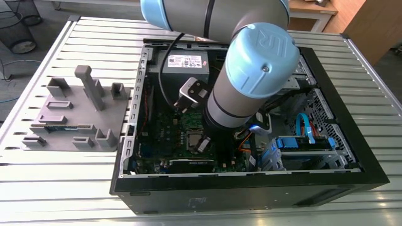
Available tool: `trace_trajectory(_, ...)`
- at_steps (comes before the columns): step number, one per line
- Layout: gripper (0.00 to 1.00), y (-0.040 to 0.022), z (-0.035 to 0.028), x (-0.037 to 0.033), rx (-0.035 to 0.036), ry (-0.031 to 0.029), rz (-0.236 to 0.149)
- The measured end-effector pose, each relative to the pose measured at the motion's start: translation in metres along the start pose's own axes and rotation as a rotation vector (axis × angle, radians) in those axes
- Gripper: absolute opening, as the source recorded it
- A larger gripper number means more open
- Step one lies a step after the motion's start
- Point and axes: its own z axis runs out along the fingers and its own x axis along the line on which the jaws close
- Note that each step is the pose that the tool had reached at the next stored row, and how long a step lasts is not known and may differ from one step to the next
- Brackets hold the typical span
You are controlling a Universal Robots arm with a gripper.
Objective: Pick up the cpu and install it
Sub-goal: 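Install the first cpu locking lever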
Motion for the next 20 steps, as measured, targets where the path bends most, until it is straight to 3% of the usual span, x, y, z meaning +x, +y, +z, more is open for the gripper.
trace_trajectory(20, 0.11, -0.0038, 0.0056, 0.0001, -0.0009, 0.0021, -0.010)
